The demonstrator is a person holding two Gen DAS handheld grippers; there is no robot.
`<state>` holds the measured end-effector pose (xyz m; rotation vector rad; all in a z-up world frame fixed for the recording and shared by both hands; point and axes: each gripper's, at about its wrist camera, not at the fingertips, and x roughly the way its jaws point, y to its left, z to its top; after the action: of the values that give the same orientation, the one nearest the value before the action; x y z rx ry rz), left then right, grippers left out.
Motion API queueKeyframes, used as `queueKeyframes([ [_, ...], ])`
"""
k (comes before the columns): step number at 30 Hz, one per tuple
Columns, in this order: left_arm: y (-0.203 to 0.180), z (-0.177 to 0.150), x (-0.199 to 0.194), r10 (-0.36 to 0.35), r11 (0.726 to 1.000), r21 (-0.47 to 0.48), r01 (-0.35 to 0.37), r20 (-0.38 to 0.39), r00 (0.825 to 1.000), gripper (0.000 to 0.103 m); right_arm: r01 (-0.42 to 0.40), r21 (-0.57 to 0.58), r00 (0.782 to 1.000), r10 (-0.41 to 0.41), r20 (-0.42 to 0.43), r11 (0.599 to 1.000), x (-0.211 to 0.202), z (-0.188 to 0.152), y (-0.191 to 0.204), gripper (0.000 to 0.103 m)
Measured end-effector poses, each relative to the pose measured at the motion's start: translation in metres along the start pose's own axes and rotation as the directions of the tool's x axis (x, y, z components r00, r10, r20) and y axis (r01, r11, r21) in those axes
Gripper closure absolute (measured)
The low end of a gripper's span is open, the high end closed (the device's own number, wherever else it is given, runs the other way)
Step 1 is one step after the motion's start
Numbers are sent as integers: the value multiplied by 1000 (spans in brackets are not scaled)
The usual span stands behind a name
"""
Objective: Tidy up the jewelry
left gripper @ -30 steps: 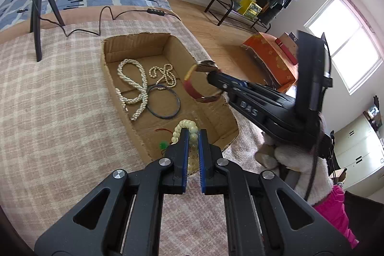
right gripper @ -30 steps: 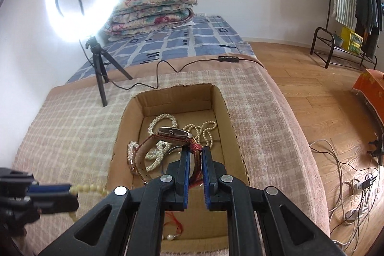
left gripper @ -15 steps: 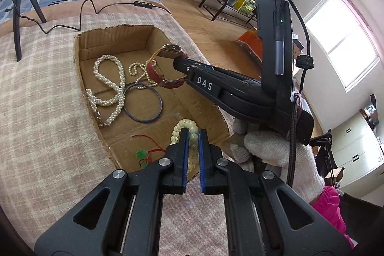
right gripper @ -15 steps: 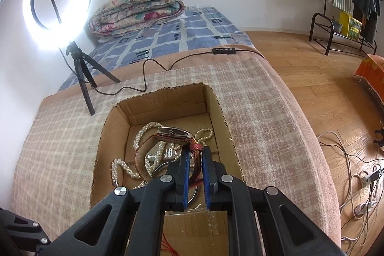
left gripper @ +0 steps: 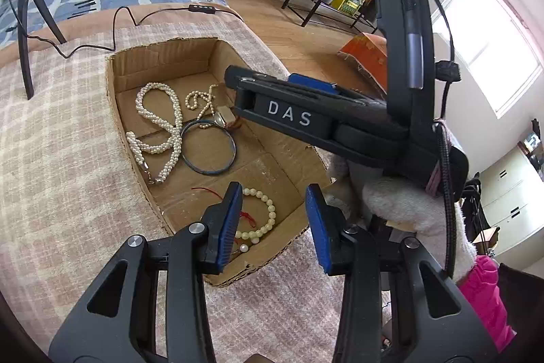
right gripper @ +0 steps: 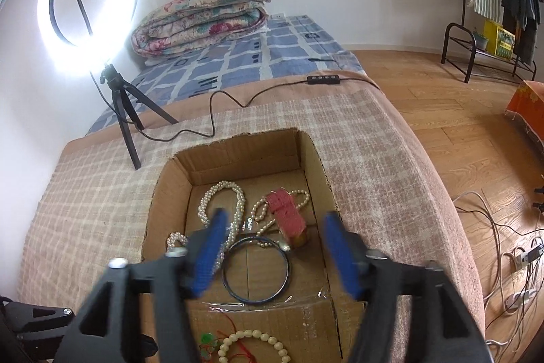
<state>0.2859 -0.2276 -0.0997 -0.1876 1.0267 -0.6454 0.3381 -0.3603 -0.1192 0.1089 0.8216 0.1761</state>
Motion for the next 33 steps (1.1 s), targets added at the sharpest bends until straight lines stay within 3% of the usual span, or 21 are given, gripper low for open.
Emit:
queueKeyframes([
  [6, -1, -1, -6, 33, 999, 11, -33, 7, 999, 45, 34, 1, 999, -34, 23, 999, -11, 4, 2, 15],
  [12, -8, -6, -15, 72, 996, 49, -73, 14, 997, 35, 54, 2, 997, -54, 54, 999, -26, 8, 5, 8],
  [33, -19, -19, -72, 169, 975, 123, -183, 116, 979, 30, 109, -54, 989, -103, 106, 993, -72, 12, 35, 7],
])
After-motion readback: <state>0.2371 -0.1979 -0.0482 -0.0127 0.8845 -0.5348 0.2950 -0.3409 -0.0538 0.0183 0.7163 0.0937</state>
